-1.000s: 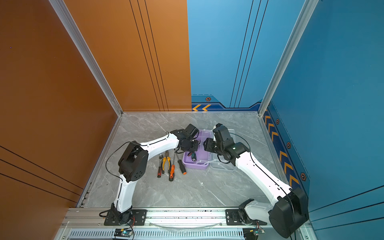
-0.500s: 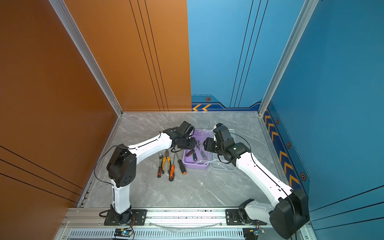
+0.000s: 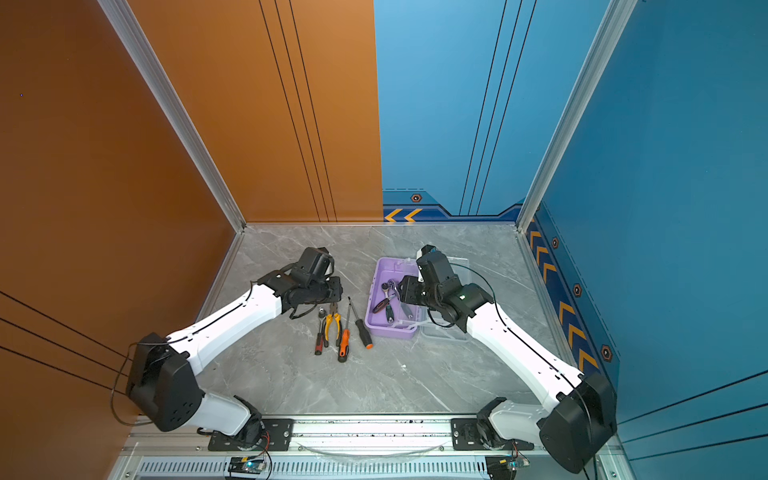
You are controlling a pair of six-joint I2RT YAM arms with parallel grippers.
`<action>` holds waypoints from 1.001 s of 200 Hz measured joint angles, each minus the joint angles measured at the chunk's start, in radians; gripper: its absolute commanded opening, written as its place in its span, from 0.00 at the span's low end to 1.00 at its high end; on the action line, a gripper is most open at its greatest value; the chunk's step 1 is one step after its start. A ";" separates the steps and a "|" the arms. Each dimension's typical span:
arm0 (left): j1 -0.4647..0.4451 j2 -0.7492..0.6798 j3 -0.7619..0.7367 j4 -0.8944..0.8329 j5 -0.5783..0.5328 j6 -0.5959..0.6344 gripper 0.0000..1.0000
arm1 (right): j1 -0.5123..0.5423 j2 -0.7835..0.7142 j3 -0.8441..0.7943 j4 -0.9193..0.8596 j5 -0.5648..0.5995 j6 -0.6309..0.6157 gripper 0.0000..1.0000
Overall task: Pack the tool kit
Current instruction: 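Open the left gripper and draw it back toward the tools, then grasp the red-handled ratchet with socket by its head with the left gripper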
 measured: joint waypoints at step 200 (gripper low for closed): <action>0.028 0.007 -0.245 0.021 -0.050 -0.023 0.38 | 0.058 0.137 0.077 0.003 0.032 -0.036 0.62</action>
